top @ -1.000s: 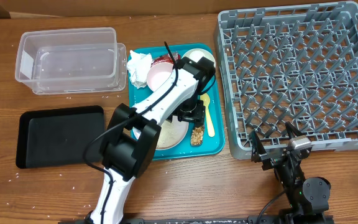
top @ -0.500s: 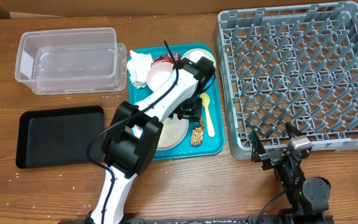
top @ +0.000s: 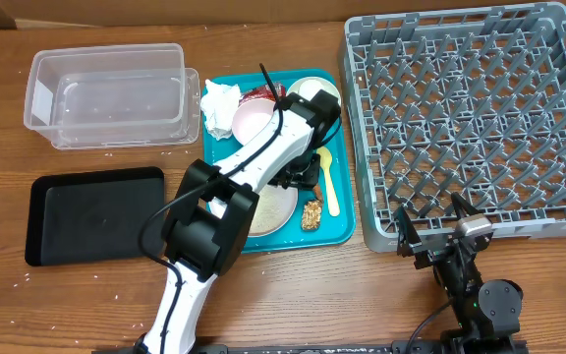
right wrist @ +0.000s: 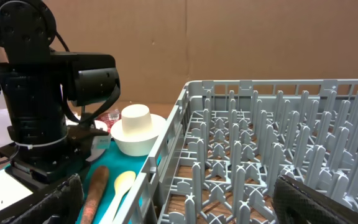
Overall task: Sort waste into correct bins and load items into the dishwasher
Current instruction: 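Reach the left gripper to the white rice plate on the teal tray, then grasp the white plate rim with the left gripper and lift, then carry the plate left over the black tray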
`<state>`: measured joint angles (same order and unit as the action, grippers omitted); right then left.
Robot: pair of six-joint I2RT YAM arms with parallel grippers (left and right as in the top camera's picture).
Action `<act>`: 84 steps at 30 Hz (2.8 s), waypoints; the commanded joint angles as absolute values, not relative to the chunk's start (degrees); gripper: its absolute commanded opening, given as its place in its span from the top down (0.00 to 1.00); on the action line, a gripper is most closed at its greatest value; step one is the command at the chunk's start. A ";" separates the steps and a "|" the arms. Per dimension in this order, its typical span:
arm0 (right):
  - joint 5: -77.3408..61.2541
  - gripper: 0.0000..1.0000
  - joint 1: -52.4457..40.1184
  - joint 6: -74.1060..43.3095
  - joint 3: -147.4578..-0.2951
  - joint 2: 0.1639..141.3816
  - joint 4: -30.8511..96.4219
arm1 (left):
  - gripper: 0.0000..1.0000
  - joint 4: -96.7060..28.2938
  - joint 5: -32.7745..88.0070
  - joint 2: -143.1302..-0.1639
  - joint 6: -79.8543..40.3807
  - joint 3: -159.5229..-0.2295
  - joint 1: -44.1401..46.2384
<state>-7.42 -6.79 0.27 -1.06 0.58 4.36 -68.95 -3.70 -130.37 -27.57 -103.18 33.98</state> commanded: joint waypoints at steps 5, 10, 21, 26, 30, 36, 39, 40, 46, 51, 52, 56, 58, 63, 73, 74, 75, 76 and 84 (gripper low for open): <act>-7.09 0.00 -6.92 0.64 -0.47 0.16 4.14 | 0.76 -68.77 -4.01 -130.96 -28.34 -102.08 33.78; -7.09 0.00 -6.92 0.64 -0.47 0.16 4.14 | 0.86 -69.17 -4.01 -130.96 -28.34 -102.10 33.78; -7.09 0.00 -6.92 0.64 -0.47 0.16 4.14 | 0.96 -72.84 -4.03 -130.58 -28.36 -103.44 33.78; -7.09 0.00 -6.92 0.64 -0.47 0.16 4.16 | 0.96 -76.03 -4.01 -130.58 -28.53 -105.25 33.98; -7.09 0.00 -6.92 0.64 -0.47 0.16 4.14 | 0.96 -77.89 -4.01 -130.58 -28.51 -108.01 34.63; -7.09 0.00 -6.92 0.64 -0.47 0.16 4.14 | 0.96 -82.59 -4.03 -130.58 -28.53 -113.01 35.07; -7.09 0.00 -6.92 0.67 -0.47 0.16 4.16 | 0.96 -87.11 -4.10 -130.58 -28.42 -118.93 35.24; -7.09 0.00 -6.92 0.64 -0.47 0.16 4.14 | 0.96 -87.53 -4.10 -130.58 -28.32 -120.05 35.31; -7.07 0.00 -6.92 0.64 -0.47 0.16 4.14 | 0.96 -89.43 -5.10 -130.58 -27.07 -124.64 35.33; -7.09 0.00 -6.92 0.64 -0.47 0.16 4.14 | 0.96 -89.78 -6.76 -130.58 -25.17 -127.76 35.44; -7.09 0.00 -6.92 0.64 -0.47 0.16 4.14 | 0.96 -89.80 -6.83 -130.58 -24.51 -128.33 35.44; -7.07 0.00 -6.92 0.64 -0.47 0.16 4.16 | 0.96 -90.56 -6.90 -130.58 -21.74 -132.29 35.42; -7.09 0.00 -6.92 0.64 -0.47 0.16 4.14 | 0.96 -91.53 -8.12 -130.58 -21.82 -133.67 35.42; -7.09 0.00 -6.92 0.64 -0.47 0.16 4.14 | 0.96 -95.90 -9.65 -130.58 -23.90 -136.88 35.42; -7.09 0.00 -6.92 0.64 -0.47 0.16 4.14 | 0.96 -96.84 -9.65 -129.47 -26.79 -137.91 35.44; -7.09 0.00 -6.92 0.64 -0.47 0.16 4.14 | 0.96 -96.84 -9.67 -128.92 -27.33 -137.91 35.44; -7.09 0.00 -6.92 0.67 -0.47 0.16 4.14 | 0.96 -96.82 -9.89 -127.94 -27.57 -137.91 35.44; -7.09 0.00 -6.92 0.64 -0.47 0.16 4.14 | 0.96 -96.84 -10.92 -127.09 -28.10 -137.91 35.44; -7.09 0.00 -6.92 0.64 -0.47 0.16 4.14 | 0.96 -96.82 -12.69 -121.05 -28.80 -137.91 31.62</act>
